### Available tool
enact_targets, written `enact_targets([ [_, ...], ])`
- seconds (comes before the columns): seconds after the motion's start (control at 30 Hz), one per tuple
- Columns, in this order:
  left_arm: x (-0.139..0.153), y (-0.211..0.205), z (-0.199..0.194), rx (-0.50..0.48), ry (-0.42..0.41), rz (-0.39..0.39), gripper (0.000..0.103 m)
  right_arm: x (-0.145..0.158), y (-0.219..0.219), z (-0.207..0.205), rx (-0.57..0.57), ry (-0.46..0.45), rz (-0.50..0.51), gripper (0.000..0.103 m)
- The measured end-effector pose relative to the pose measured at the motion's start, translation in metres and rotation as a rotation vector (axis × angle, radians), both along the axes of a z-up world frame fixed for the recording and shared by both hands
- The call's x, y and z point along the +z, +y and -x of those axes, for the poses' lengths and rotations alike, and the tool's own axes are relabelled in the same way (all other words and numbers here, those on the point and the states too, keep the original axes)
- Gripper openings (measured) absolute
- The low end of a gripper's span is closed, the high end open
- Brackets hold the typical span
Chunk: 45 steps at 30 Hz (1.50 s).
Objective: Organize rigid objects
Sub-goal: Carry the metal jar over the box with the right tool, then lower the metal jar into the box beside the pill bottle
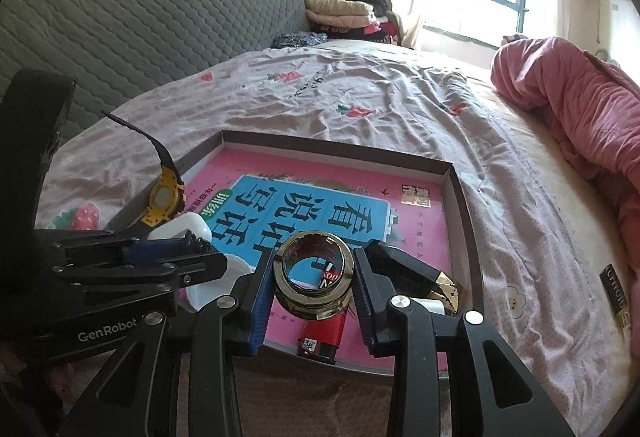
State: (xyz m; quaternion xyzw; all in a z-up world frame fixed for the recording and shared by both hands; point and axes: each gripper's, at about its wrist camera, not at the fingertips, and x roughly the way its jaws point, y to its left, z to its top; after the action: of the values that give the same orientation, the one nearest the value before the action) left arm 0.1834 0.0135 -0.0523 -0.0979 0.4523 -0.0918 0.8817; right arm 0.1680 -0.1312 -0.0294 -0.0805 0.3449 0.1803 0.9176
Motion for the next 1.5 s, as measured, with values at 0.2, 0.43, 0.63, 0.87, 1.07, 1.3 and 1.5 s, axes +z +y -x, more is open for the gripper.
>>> enact_targets([
  [0.2, -0.001, 0.0, -0.001, -0.003, 0.002, 0.003, 0.031, -0.004, -0.001, -0.004, 0.001, 0.016, 0.008, 0.037],
  [0.43, -0.003, 0.0, -0.001, 0.001, -0.002, -0.005, 0.031, -0.009, 0.004, -0.004, 0.028, 0.033, 0.022, 0.037],
  [0.63, -0.002, 0.001, -0.001, 0.005, -0.003, -0.007, 0.031, -0.014, 0.011, -0.002, 0.059, 0.048, 0.041, 0.037],
  [0.87, -0.001, 0.003, 0.001, 0.008, 0.001, -0.007, 0.031, -0.02, 0.017, -0.002, 0.069, 0.064, 0.079, 0.037],
  [1.07, -0.002, 0.004, 0.001, 0.009, 0.002, -0.005, 0.031, -0.023, 0.017, -0.004, 0.069, 0.072, 0.076, 0.037],
  [1.3, -0.002, 0.003, 0.001, 0.011, 0.002, -0.011, 0.031, -0.023, 0.019, -0.005, 0.07, 0.07, 0.079, 0.037],
  [1.5, -0.002, 0.003, 0.0, 0.014, 0.002, -0.014, 0.031, -0.023, 0.014, -0.007, 0.047, 0.077, 0.078, 0.037],
])
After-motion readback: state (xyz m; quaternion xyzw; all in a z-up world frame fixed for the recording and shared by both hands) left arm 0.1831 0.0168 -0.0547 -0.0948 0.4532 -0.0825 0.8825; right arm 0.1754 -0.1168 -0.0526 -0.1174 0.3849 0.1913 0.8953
